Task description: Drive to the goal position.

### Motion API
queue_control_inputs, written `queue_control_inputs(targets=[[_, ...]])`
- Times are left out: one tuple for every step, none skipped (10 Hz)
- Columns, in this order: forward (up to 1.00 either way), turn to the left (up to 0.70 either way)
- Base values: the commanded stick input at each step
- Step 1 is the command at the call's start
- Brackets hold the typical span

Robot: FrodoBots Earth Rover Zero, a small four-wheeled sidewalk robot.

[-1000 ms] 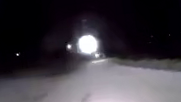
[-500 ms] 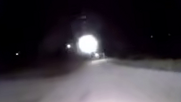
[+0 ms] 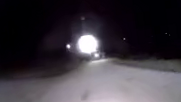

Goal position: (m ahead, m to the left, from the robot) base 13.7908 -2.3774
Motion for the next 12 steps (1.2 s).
queue_control_inputs(targets=[[0.70, 0.00], [0.70, 0.00], [0.70, 0.00], [0.70, 0.00], [0.70, 0.00], [0.70, 0.00], [0.70, 0.00], [0.70, 0.12], [0.70, 0.32], [0.70, 0.32], [0.70, 0.22], [0.70, 0.13]])
